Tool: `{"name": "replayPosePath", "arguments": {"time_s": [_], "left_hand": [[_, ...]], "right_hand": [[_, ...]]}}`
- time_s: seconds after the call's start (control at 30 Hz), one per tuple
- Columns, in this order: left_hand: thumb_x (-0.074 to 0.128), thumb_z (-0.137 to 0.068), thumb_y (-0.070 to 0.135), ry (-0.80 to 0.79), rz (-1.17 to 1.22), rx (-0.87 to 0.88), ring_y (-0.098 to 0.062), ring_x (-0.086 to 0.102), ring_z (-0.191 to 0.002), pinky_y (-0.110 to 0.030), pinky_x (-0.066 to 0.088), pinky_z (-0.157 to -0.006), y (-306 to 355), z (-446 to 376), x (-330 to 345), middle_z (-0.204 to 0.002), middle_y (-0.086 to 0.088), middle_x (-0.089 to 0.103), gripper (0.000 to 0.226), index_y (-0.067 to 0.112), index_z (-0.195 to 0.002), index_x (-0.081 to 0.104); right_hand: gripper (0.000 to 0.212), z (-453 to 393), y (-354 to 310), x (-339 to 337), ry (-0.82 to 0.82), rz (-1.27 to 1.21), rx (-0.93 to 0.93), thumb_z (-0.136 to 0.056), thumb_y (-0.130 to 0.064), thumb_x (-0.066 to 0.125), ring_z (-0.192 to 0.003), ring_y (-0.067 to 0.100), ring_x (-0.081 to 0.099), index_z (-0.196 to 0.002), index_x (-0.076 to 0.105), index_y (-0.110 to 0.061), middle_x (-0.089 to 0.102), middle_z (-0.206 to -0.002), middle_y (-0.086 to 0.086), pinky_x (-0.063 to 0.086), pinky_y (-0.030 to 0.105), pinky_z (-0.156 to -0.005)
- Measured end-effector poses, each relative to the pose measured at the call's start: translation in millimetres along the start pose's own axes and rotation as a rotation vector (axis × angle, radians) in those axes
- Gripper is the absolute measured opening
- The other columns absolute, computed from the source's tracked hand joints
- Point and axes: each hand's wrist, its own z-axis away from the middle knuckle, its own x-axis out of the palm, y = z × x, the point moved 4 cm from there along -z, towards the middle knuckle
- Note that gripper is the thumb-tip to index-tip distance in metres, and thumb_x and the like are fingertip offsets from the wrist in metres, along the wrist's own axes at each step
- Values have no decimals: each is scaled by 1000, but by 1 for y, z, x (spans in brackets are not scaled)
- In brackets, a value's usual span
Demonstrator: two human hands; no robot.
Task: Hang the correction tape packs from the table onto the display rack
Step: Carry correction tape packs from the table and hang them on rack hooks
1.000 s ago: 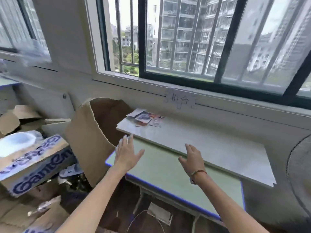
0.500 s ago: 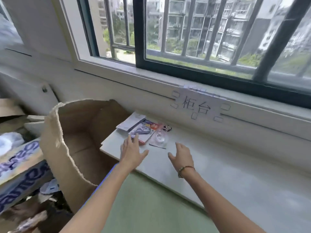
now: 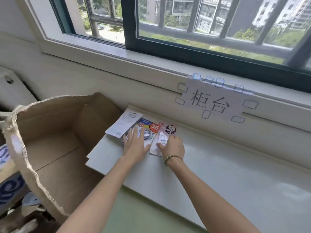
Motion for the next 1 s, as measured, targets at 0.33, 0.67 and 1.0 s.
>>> {"name": "replayPosePath", "arguments": {"time_s": [0.33,0.67,1.0], "left_hand": [[65,-82,48,-91,39,7,-33,18,-139,-48,26,-109,3,50,1,-145,-14,27,94,18,-153,11],[73,-70,59,-176,99,56,-29,29,-131,-37,31,-104,-2,126,20,-140,-12,28,89,16,-138,35],[75,-73,53,-80,114,-34,-32,25,-138,-40,30,-111,1,152,26,-149,-18,24,97,9,-143,24]], "right_hand": [[53,57,31,-5,-103,71,171,-88,-24,57,-127,27,38,-135,39,-8,41,-136,10,41,33,-94],[78,160,75,0,-182,121,328,-80,-58,64,-127,27,39,-135,36,-10,39,-135,9,42,36,-95],[65,187,72,18,23,90,292,-86,-42,62,-121,26,39,-132,31,-10,39,-130,9,42,36,-92]]}}
